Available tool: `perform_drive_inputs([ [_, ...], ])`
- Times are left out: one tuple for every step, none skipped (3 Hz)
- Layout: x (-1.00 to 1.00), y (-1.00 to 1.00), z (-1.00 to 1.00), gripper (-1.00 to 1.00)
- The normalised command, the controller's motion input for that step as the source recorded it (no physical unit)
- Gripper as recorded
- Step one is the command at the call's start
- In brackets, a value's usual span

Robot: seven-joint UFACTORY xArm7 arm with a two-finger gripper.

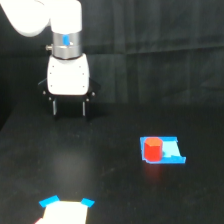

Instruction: Pick up the red object from the table

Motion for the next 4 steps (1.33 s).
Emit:
perform_drive_inputs([
  [1.0, -0.23, -0.53, 0.99],
  [1.0, -0.37, 0.02, 0.84],
  [1.0, -0.9, -0.01, 1.0],
  [1.0, -0.56, 0.03, 0.85],
])
